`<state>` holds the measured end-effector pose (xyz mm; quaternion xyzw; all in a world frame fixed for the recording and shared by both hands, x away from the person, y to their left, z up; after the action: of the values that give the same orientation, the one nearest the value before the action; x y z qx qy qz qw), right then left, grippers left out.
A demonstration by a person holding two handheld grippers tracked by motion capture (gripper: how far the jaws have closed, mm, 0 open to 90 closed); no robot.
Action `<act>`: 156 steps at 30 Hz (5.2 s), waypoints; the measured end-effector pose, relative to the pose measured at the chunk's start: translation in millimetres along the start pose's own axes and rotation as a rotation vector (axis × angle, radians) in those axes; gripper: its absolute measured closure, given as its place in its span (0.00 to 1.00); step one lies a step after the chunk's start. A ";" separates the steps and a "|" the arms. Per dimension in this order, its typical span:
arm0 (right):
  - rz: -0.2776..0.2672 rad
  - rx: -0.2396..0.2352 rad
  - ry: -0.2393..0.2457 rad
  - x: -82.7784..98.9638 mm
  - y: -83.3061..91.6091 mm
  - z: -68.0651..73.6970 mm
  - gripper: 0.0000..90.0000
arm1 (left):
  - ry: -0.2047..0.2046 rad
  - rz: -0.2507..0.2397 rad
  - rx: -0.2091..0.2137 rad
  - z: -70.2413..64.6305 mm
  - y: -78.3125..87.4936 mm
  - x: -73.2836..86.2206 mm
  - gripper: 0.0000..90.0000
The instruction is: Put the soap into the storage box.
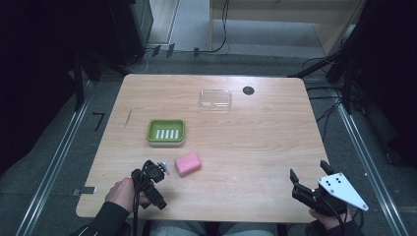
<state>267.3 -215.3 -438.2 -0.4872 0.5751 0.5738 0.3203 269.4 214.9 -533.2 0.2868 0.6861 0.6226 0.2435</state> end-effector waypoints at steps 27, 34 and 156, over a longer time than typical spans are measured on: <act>0.003 0.000 -0.004 0.2 -0.1 -0.5 0.15 | -0.067 -0.010 -0.002 -2.8 0.8 -47.5 0.00; 0.003 0.000 0.000 0.2 -0.3 -0.4 0.15 | -0.081 -0.006 -0.009 -1.1 2.1 -59.0 0.00; 0.002 -0.001 -0.012 0.2 -0.3 -1.6 0.15 | -0.281 -0.062 -0.085 4.0 5.9 -128.0 0.43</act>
<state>267.8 -216.8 -438.3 -0.4833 0.5732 0.5775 0.3230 364.4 129.0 -530.7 0.3393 0.6268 0.5970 0.3681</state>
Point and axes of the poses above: each handheld gripper's, and its own axes: y roughly backward along the jaws, x roughly out of its underside, z roughly to its left, the point moved 8 cm from there along -y, roughly forward along the jaws, and after that the axes turned 2 degrees about x, right-handed, at the moved point
